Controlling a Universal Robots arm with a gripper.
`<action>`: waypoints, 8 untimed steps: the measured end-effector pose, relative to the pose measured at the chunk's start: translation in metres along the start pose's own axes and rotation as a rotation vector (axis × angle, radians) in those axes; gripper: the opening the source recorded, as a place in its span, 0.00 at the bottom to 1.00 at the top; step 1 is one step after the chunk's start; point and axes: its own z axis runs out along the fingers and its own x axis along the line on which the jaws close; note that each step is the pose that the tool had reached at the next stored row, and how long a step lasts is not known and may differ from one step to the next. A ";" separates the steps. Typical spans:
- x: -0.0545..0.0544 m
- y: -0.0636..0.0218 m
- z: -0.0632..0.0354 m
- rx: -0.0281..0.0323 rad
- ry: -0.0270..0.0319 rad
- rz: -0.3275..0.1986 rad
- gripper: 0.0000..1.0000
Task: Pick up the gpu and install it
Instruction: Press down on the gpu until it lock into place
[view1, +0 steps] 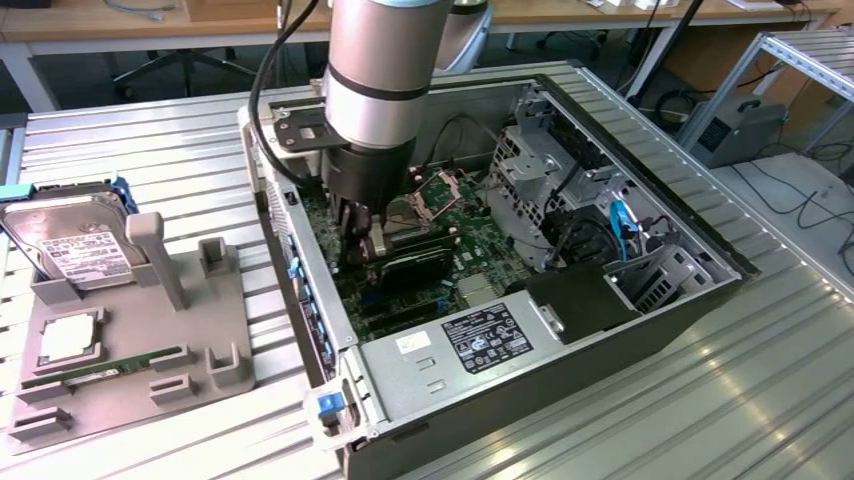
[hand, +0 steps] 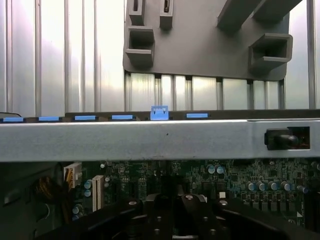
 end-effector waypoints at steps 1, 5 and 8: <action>0.000 -0.0009 -0.0005 0.0000 0.0000 0.000 0.11; 0.000 -0.0126 -0.0023 -0.0030 0.0001 0.000 0.11; 0.000 -0.0286 -0.0038 -0.0135 0.0004 0.000 0.11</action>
